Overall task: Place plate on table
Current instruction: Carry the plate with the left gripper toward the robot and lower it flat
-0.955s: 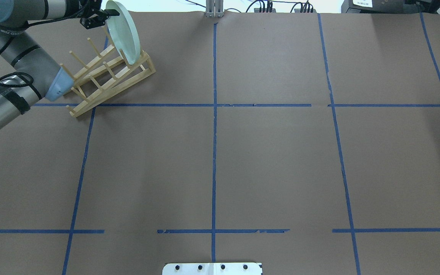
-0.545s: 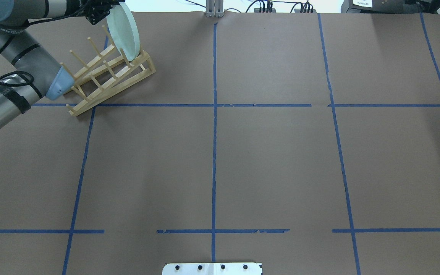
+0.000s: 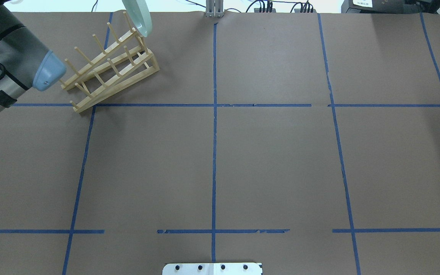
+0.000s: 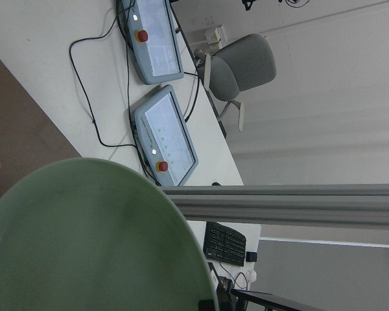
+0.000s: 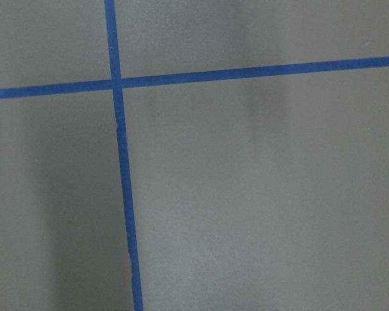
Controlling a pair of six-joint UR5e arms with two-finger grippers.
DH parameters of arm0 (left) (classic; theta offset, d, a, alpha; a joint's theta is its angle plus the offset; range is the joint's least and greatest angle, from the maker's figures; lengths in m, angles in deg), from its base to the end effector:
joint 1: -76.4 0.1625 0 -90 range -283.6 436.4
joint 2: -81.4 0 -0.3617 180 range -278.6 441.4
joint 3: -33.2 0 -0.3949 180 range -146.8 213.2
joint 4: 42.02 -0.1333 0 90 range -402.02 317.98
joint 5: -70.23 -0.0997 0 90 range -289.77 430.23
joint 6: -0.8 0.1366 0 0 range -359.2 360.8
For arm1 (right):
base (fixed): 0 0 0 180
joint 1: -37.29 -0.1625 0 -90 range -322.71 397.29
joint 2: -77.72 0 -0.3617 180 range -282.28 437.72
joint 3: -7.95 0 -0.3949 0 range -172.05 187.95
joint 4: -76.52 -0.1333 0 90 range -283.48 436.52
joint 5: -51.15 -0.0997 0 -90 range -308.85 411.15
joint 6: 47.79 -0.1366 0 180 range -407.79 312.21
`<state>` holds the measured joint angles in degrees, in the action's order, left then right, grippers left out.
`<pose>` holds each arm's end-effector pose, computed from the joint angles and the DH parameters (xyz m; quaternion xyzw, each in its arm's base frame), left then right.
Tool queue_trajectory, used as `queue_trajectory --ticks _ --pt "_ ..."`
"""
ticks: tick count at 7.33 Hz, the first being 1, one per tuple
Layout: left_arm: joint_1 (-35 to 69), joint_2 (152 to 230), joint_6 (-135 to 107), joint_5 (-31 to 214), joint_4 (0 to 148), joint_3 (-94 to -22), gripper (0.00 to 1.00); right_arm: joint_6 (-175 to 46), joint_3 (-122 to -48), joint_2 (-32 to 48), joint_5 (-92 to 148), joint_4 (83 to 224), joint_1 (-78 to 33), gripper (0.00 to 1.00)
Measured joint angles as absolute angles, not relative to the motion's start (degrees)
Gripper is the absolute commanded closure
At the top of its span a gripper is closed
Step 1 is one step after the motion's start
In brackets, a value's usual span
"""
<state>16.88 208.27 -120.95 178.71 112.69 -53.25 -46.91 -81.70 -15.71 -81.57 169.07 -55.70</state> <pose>0.2579 -0.6156 0.1181 0.0766 0.7486 -0.3780 0.5393 0.0646 -0.4577 0.6603 -0.0391 -0.3652 0.0372 0.9294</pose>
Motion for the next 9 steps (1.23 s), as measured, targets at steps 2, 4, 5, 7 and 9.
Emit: queue_trajectory --ticks 2,4,5,7,9 --pt "23.4 208.6 -120.8 178.8 93.5 -62.0 1.0 -46.9 -81.7 -15.7 -81.6 169.1 -55.7 0.0" --pt "30.9 211.7 -118.8 178.8 70.4 -66.8 1.0 -46.9 -81.7 -15.7 -81.6 169.1 -55.7 0.0" --pt "34.6 214.6 -115.2 178.8 56.4 -67.0 1.0 -46.9 -81.7 -15.7 -81.6 169.1 -55.7 0.0" --pt "41.7 218.7 -110.8 178.7 38.9 -61.1 1.0 -46.9 -81.7 -15.7 -81.6 169.1 -55.7 0.0" --pt "47.2 221.3 -110.0 178.5 33.1 -51.5 1.0 -46.9 -81.7 -15.7 -81.6 169.1 -55.7 0.0"
